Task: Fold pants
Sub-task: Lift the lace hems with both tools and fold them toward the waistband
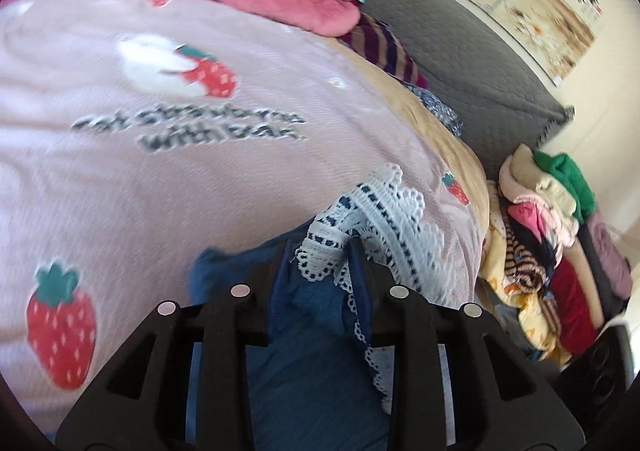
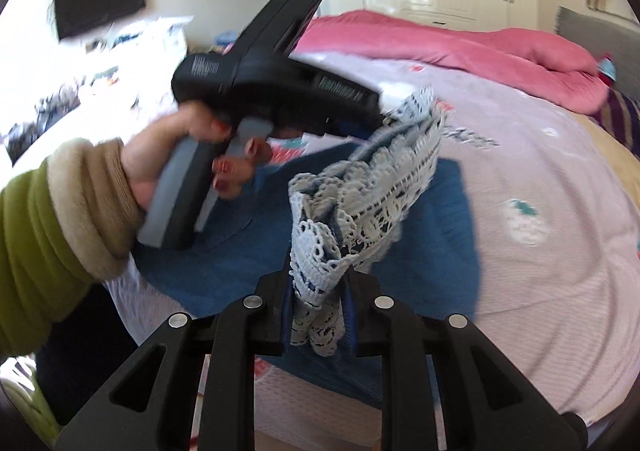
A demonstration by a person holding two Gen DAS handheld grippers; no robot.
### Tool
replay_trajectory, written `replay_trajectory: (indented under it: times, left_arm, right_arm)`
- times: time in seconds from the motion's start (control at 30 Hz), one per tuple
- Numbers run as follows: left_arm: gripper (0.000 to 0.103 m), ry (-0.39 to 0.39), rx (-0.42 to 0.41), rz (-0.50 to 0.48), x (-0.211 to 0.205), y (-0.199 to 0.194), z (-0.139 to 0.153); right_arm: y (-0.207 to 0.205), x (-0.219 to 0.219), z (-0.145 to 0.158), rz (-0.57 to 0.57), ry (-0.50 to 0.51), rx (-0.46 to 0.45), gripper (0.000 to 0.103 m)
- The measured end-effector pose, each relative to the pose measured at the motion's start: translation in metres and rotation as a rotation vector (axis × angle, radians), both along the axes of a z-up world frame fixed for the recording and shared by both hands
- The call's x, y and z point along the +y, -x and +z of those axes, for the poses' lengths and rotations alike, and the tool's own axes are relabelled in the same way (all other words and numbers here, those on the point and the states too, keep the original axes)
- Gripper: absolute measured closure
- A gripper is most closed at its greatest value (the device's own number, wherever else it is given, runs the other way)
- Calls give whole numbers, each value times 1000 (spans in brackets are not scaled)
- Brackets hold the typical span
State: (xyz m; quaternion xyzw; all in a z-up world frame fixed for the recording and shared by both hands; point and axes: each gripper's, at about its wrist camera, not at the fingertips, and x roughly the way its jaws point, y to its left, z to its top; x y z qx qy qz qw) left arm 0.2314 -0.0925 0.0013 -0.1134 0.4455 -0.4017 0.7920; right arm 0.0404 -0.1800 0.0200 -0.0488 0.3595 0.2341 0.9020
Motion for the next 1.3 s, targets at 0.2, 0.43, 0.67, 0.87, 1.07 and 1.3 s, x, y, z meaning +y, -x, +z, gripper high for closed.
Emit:
replay_trajectory:
  times: [0.2, 0.43, 0.67, 0.87, 1.07, 1.3]
  left_arm:
    - [64, 11, 6, 91, 36, 6, -2]
    - [54, 98, 34, 200, 80, 13, 3]
    - [39, 151, 35, 200, 90, 36, 11]
    - [31, 110, 56, 182, 77, 34, 11]
    - [35, 48, 150, 206, 61, 9, -7]
    - [89, -42, 216, 221, 52, -5, -16]
  right_arm:
    - [5, 39, -14, 86, 65, 18, 75]
    - [21, 56, -16, 192, 47, 11, 56]
    - [34, 35, 7, 265, -120, 23, 47]
    - [21, -20, 29, 96, -157, -26, 39]
    - [23, -14, 16, 103, -98, -21, 37]
    - [30, 44, -14, 241, 104, -32, 49]
